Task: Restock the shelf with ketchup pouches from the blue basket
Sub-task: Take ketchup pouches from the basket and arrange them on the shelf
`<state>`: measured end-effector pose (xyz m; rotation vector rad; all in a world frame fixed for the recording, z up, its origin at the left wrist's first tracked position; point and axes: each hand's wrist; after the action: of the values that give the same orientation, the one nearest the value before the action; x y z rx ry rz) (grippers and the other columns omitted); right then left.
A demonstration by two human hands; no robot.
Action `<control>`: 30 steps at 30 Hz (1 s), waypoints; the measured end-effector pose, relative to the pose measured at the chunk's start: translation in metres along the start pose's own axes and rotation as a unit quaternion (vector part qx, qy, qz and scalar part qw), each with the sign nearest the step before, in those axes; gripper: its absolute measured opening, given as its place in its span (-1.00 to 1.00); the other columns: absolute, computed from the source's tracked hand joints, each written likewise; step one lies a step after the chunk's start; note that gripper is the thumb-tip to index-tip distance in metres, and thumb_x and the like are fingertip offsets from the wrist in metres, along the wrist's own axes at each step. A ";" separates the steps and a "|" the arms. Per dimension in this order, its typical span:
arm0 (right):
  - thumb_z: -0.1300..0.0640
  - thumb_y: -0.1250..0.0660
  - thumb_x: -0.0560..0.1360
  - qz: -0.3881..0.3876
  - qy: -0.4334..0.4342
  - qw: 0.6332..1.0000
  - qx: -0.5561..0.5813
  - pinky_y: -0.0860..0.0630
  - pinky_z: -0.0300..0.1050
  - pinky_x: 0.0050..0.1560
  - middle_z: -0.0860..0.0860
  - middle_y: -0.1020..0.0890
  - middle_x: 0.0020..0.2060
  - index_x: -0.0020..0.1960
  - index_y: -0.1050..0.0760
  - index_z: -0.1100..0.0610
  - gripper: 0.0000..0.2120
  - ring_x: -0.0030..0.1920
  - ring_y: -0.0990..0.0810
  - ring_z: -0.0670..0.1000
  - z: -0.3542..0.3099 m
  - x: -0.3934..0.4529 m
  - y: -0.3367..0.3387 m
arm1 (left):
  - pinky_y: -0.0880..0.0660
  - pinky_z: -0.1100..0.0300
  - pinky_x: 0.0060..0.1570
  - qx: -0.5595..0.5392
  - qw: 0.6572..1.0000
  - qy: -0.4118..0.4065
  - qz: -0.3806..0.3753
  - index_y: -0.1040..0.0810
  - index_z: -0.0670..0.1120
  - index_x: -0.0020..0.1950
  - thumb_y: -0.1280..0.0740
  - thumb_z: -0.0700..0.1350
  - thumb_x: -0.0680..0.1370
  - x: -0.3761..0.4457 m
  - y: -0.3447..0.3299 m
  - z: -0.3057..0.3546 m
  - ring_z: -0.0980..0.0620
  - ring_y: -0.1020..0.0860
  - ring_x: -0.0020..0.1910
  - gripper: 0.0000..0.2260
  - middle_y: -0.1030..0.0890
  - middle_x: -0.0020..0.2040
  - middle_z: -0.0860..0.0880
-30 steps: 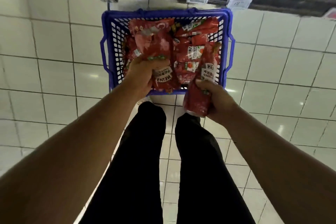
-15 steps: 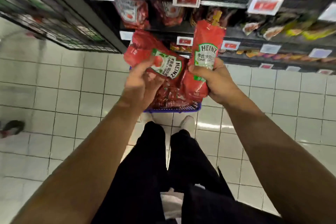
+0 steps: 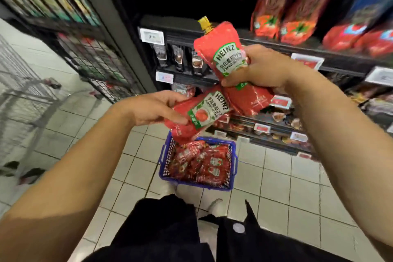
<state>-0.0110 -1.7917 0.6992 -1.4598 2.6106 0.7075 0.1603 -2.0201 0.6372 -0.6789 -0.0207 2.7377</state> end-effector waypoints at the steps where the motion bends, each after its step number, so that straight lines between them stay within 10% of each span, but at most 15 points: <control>1: 0.15 -0.61 0.31 -0.001 0.011 1.000 -0.027 -0.56 -0.33 -0.35 -0.15 -0.73 -0.20 -0.04 -0.63 -0.03 -0.72 -0.24 -0.71 -0.17 -0.015 0.003 -0.001 | -0.60 -0.10 0.10 0.067 0.998 0.014 0.006 -0.61 -0.15 0.23 -0.66 -0.06 0.28 0.003 -0.002 0.010 -0.22 -0.66 0.11 -0.44 -0.69 0.14 -0.20; 4: 0.13 -0.61 0.29 0.032 0.040 0.996 -0.075 -0.61 -0.18 -0.26 -0.08 -0.74 -0.18 -0.07 -0.63 0.01 -0.73 -0.20 -0.72 -0.10 -0.049 0.014 -0.005 | -0.61 0.16 -0.27 0.189 0.979 -0.004 0.072 -0.63 0.11 0.02 -0.68 -0.09 0.23 0.012 -0.006 0.029 0.03 -0.71 -0.10 -0.57 -0.74 -0.05 0.01; 10: 0.28 -0.54 0.36 0.093 0.061 0.994 -0.011 -0.63 -0.15 -0.17 -0.04 -0.73 -0.19 -0.03 -0.61 0.07 -0.76 -0.20 -0.70 -0.07 -0.085 0.038 -0.006 | -0.58 -0.06 0.13 0.118 0.983 -0.062 0.126 -0.63 0.08 0.14 -0.67 -0.08 0.27 -0.003 0.034 0.019 -0.07 -0.69 0.09 -0.52 -0.72 0.09 -0.03; 15: 0.25 -0.55 0.38 0.136 0.075 0.987 0.028 -0.66 -0.12 -0.18 0.00 -0.75 -0.15 0.01 -0.60 0.06 -0.74 -0.15 -0.74 0.00 -0.112 0.064 -0.014 | -0.61 0.20 -0.04 0.014 0.979 -0.130 0.154 -0.65 0.09 0.14 -0.65 -0.13 0.30 -0.026 0.094 0.022 -0.03 -0.70 0.07 -0.55 -0.71 0.11 -0.06; 30: 0.11 -0.66 0.24 0.305 0.095 0.940 0.122 -0.68 0.00 -0.12 0.07 -0.74 -0.11 0.04 -0.59 0.08 -0.57 -0.11 -0.74 0.09 -0.160 0.141 -0.049 | -0.64 -0.02 -0.03 -0.086 0.940 -0.271 0.186 -0.69 -0.04 0.11 -0.64 0.17 0.29 -0.017 0.217 0.103 -0.15 -0.70 0.00 -0.50 -0.71 0.05 -0.18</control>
<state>-0.0219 -1.9927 0.7851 -0.6689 3.1837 0.2535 0.0620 -2.2249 0.7171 0.0687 -0.2873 3.2290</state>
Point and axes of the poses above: each hand's wrist, its own x-axis towards the middle knuckle, its own y-axis out of the back of the hand, z = x × y
